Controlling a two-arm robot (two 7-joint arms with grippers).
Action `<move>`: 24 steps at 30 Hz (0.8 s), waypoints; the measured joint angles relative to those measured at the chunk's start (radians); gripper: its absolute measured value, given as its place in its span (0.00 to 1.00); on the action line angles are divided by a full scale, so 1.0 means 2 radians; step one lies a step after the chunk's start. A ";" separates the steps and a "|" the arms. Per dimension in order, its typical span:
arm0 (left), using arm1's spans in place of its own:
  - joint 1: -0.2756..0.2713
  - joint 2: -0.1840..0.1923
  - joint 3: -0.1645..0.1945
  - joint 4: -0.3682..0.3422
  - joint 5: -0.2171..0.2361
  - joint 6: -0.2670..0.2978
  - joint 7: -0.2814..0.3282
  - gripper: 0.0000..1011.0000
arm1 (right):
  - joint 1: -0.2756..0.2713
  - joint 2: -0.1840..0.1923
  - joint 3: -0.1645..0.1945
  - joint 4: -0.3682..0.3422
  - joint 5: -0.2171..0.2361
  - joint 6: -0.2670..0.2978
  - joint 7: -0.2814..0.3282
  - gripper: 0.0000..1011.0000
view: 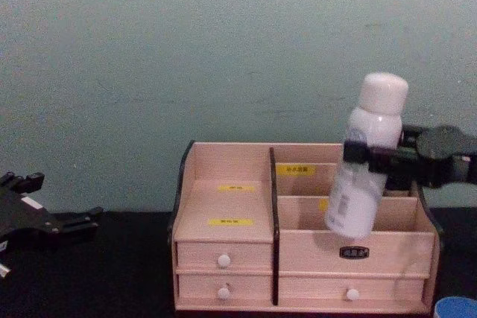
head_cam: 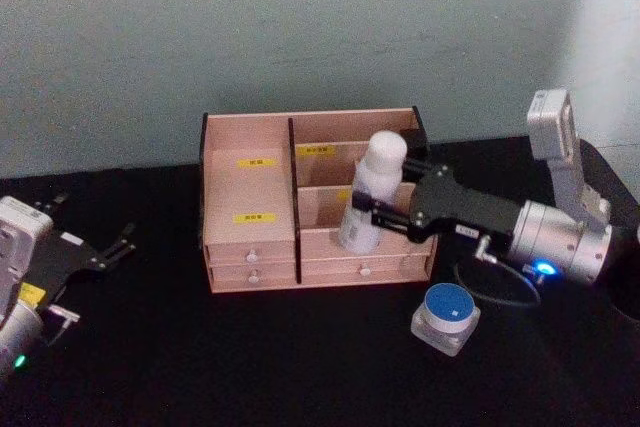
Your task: Pick up the facial cleanser and watermelon frost from the table and place them into the tiered storage box.
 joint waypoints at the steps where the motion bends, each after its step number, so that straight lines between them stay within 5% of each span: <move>1: 0.000 0.000 0.000 0.000 0.000 0.000 0.000 0.99 | 0.006 -0.003 0.001 0.003 -0.002 -0.001 -0.005 0.59; 24: 0.000 0.000 0.000 0.000 0.000 0.000 0.000 0.99 | 0.098 -0.062 -0.007 0.110 -0.048 -0.015 -0.028 0.59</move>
